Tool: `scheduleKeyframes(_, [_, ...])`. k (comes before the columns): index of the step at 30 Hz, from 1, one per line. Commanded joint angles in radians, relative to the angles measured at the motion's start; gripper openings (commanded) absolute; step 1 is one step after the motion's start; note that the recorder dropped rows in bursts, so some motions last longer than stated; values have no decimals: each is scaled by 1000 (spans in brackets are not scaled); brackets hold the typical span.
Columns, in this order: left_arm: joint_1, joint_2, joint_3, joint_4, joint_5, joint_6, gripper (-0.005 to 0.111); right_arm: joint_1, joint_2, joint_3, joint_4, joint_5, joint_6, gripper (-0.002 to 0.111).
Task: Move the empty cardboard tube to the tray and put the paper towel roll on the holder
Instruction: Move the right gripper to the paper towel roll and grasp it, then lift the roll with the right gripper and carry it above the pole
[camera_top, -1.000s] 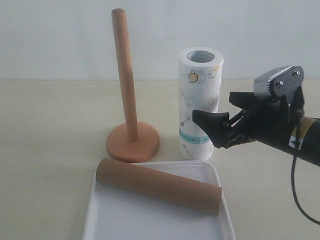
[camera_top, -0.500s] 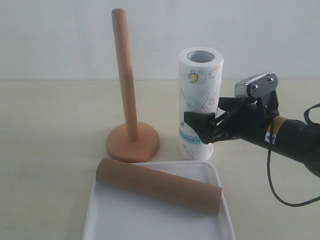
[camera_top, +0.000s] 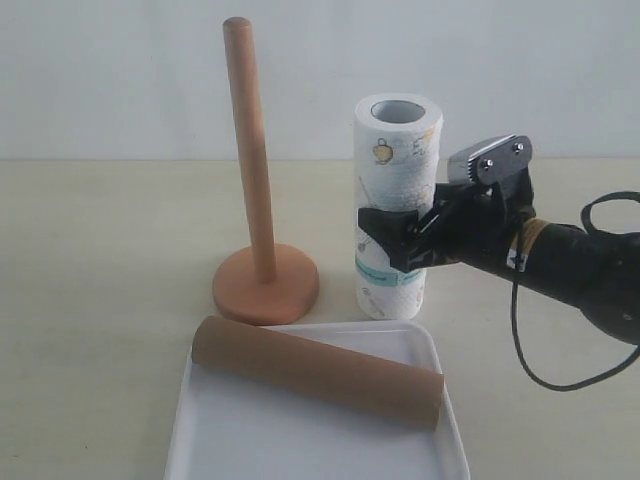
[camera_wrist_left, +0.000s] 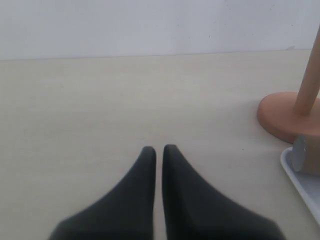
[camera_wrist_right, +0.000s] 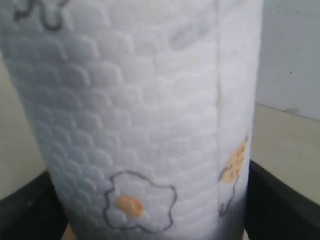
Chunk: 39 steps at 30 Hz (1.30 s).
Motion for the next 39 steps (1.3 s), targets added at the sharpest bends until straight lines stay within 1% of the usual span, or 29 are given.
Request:
scheduleKeyframes(1, [3, -2, 4, 1, -2, 6, 4, 33, 10, -23, 15, 55, -19, 36])
scheduleKeyframes(3, [3, -2, 4, 1, -2, 6, 4, 35, 10, -23, 31, 75, -19, 13])
scheduleKeyframes(4, [3, -2, 4, 1, -2, 6, 4, 35, 10, -23, 33, 82, -16, -1])
scheduleKeyframes(9, [3, -2, 4, 1, -2, 6, 4, 35, -4, -23, 80, 104, -11, 0])
scheduleKeyframes(12, [3, -2, 4, 1, -2, 6, 4, 35, -58, -23, 78, 132, -8, 0])
scheduleKeyframes(20, [3, -2, 4, 1, -2, 6, 4, 35, -356, -25, 70, 295, 29, 0])
scheduleKeyframes(26, [3, -2, 4, 1, -2, 6, 4, 35, -583, -27, 70, 304, 110, 0])
scheduleKeyframes(30, [3, -2, 4, 1, -2, 6, 4, 35, -706, -50, 70, 320, 115, 0])
scheduleKeyframes(33, [3, -2, 4, 1, -2, 6, 4, 59, -764, -105, 66, 391, 181, 0])
scheduleKeyframes(39, [3, -2, 4, 1, -2, 6, 4, 172, -779, -263, 66, 497, 207, 0])
